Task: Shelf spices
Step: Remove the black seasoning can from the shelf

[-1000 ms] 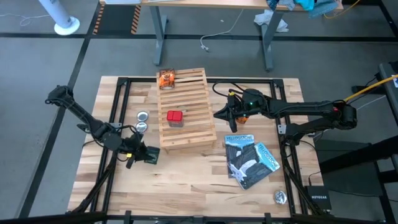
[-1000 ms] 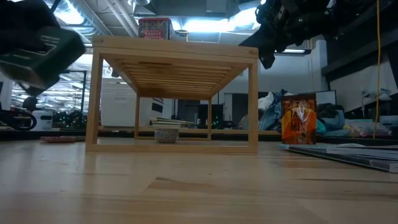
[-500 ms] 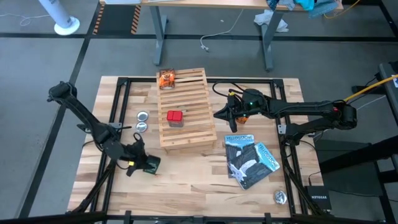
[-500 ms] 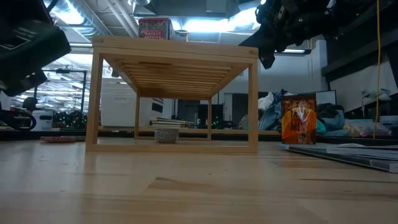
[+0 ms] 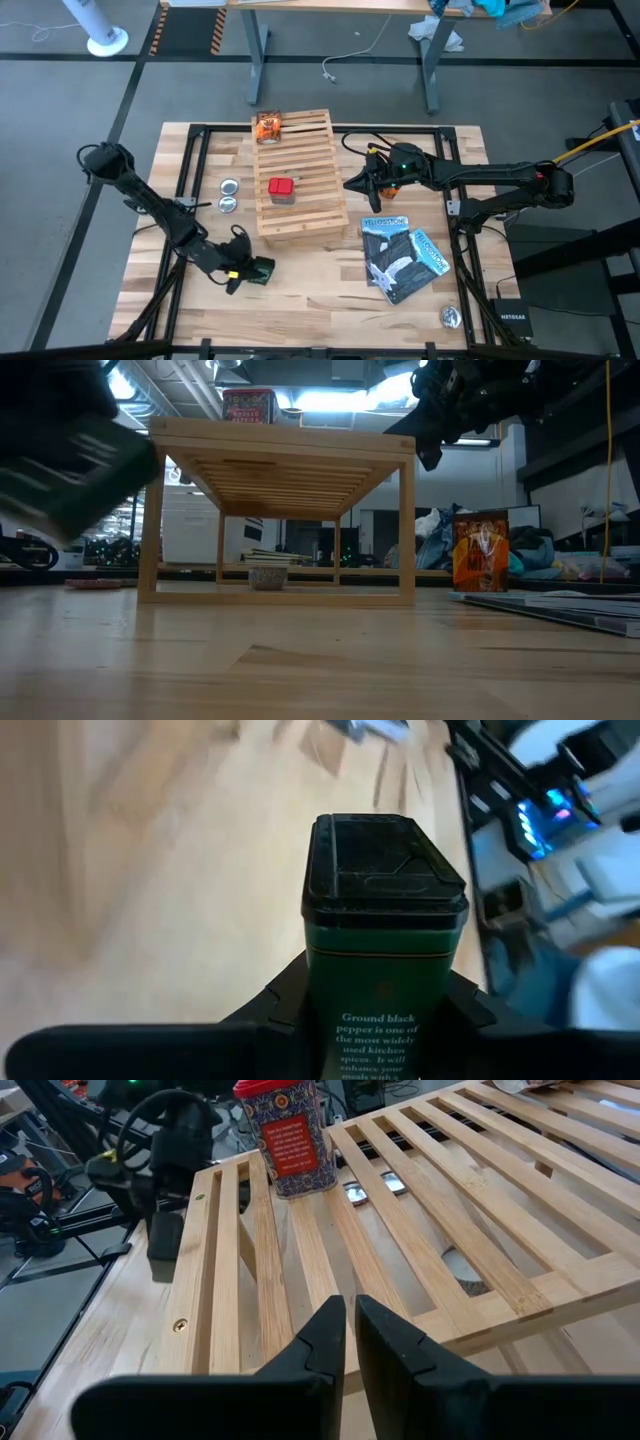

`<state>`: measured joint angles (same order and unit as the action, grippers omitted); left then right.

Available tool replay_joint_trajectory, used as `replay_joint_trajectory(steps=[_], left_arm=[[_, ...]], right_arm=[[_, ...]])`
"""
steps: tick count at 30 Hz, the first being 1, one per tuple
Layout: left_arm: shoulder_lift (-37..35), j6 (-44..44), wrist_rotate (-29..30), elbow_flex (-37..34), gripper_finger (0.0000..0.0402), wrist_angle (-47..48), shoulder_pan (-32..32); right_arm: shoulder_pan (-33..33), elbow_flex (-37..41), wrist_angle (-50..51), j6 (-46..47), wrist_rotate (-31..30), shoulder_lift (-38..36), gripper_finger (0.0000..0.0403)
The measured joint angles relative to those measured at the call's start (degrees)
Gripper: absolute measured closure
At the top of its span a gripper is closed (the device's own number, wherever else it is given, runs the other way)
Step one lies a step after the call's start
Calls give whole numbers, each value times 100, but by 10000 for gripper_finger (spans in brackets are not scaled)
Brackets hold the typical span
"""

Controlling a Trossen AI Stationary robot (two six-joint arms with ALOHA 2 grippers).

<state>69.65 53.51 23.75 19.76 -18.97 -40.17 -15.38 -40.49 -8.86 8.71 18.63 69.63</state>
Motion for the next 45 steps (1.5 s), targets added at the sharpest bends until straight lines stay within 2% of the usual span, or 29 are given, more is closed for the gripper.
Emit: replay_joint_trajectory(steps=[8,16,28,45], left_arm=[[1003,-367,216,504,300,-460,385],[1448,-298,39,1034,300,182,623],[1467,-103,-20,1057,300,405,654],[1289,1092,593,1062,300,1442,726]], right_arm=[[-2,0,0,-2,0,0,370],[0,0,2,0,0,0,370],[-1,0,-2,0,0,0,370],[0,0,0,0,0,2,370]])
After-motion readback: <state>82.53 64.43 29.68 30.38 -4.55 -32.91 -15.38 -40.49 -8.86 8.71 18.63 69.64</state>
